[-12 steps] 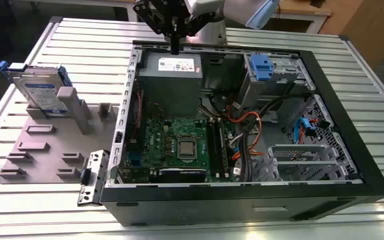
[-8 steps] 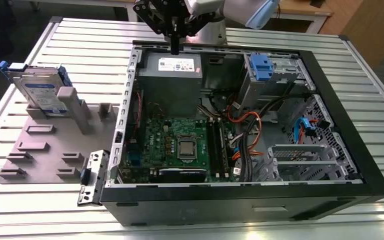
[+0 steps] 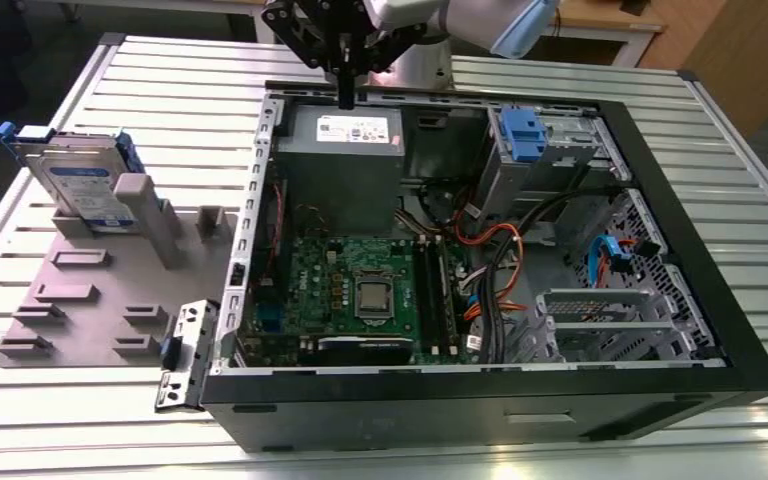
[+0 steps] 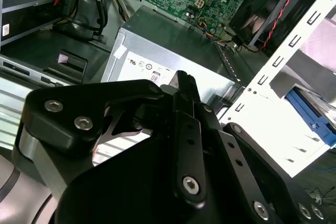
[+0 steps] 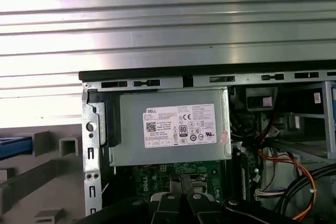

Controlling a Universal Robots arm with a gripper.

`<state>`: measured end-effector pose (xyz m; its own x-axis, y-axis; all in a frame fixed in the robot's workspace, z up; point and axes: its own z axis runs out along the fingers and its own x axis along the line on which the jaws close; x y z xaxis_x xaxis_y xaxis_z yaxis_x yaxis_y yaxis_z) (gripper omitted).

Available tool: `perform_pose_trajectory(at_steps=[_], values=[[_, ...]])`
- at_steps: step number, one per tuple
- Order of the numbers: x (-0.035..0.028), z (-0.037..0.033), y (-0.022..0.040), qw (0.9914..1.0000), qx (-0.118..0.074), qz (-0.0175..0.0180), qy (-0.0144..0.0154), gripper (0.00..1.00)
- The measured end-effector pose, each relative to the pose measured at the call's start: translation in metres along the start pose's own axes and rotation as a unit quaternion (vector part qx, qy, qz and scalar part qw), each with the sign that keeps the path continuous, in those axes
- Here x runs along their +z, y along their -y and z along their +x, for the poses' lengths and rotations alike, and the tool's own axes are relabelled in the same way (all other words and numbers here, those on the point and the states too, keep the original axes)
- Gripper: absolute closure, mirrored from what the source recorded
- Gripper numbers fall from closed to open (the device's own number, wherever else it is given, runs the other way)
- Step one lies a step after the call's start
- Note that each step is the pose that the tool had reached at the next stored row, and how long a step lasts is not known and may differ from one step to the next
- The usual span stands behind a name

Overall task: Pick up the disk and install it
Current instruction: 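Reach for the disk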

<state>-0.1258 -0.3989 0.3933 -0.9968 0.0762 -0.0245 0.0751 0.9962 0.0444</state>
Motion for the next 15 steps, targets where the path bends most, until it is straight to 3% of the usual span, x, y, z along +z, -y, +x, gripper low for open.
perform_pose_trajectory(at_steps=[15], values=[[-0.0003,0.0111,0.0008,1.00000,0.000,0.0000,0.0000,0.89]])
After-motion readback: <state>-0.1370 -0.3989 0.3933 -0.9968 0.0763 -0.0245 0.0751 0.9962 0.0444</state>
